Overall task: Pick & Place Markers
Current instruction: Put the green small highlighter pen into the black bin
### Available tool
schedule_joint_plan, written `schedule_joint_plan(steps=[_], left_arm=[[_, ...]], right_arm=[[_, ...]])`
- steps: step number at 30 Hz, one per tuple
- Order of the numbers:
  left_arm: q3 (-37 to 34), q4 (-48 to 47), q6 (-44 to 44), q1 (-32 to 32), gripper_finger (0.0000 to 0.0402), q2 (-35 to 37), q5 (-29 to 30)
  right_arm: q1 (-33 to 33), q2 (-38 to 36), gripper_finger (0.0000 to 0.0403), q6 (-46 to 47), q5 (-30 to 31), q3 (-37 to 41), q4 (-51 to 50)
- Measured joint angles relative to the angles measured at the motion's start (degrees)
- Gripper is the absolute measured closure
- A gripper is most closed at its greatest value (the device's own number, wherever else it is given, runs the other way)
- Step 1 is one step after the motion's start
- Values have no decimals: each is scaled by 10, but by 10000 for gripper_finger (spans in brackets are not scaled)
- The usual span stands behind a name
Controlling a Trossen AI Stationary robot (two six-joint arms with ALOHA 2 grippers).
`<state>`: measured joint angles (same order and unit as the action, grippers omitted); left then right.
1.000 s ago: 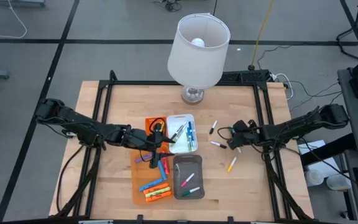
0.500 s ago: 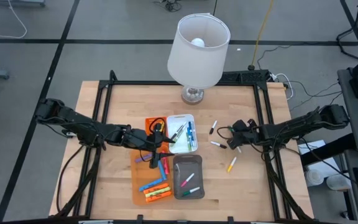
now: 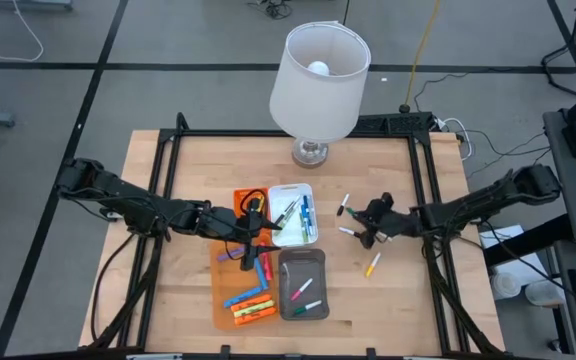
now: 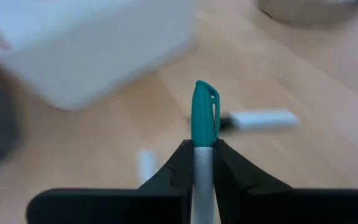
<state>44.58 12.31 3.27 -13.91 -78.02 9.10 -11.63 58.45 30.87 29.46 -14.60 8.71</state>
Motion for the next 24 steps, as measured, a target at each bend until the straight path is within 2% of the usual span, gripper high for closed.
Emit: schedule_joint_plan(steps=[3,7,10,20,24], left_arm=[[0,0,0,0,151,0,0],[0,0,0,0,151,0,0],[0,2,0,0,151,0,0],[0,3,0,0,151,0,0],[0,4,0,0,151,0,0]], right_arm=[[-23,-1,379,-34,-24,0,60],[-55,-1,379,-85,-86,-1,149],[-80,-1,379,-108,-95,-1,191],[-118,-1,379,-143,-88,-16,196],[-138,8,379,-145,-88,-50,173]])
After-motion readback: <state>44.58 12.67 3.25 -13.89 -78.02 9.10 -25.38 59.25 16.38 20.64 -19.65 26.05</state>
